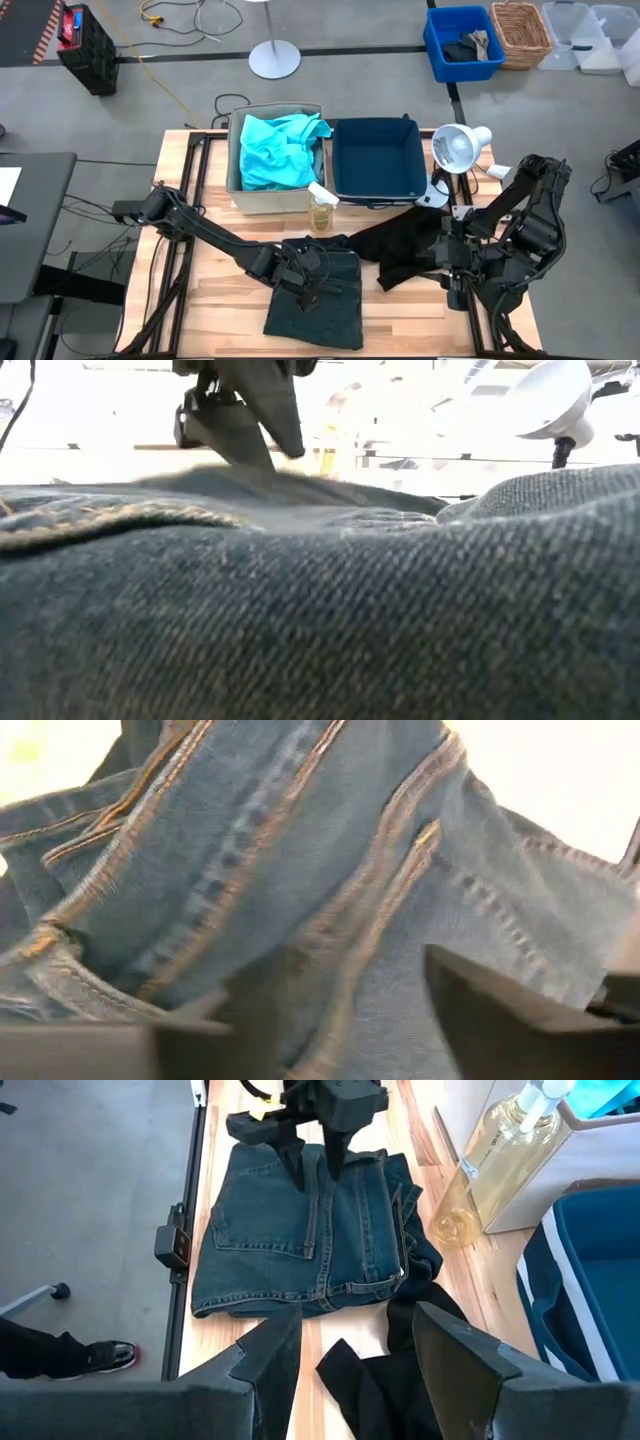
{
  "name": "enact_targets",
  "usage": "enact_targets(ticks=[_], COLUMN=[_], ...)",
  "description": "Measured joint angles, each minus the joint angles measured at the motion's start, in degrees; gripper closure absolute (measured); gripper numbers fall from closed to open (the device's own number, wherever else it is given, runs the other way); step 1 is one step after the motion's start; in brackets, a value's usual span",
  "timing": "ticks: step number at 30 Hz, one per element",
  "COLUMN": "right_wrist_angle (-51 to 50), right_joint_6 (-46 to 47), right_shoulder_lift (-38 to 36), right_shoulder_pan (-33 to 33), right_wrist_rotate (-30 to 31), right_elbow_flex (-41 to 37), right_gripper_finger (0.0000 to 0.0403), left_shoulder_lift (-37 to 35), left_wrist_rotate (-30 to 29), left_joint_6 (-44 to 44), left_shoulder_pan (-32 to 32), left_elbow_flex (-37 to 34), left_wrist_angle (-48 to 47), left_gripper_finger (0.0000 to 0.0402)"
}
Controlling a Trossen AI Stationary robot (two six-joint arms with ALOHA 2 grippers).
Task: Sort clothes
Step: Put the dark blue pants into the blue laundry organizer
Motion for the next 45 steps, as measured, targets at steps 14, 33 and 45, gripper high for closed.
enact_targets(ticks=[14,33,45], right_wrist_angle=[-0.03,0.28,0.21], right_joint_6=[-0.15,0.04,-0.02], right_shoulder_lift=[0.0,0.0,0.0], right_shoulder_pan=[0.0,0.0,0.0], right_wrist_rotate=[0.0,0.0,0.0], right_elbow_flex=[0.0,0.0,0.0], right_gripper_finger=[0.0196,0.0196,0.0196], left_shoulder_lift=[-4.02,9.1,13.4], left_wrist_rotate=[-9.83,4.11,7.85], left_joint_6=[-22.95,-32.09,-26.09], left_shoulder_pan=[-4.11,-1.07,-0.01], left_elbow_flex=[0.17,0.28,0.44], left_wrist_angle=[-5.49,-4.34,2.78], left_gripper_finger=[0.005,0.0004,0.0006])
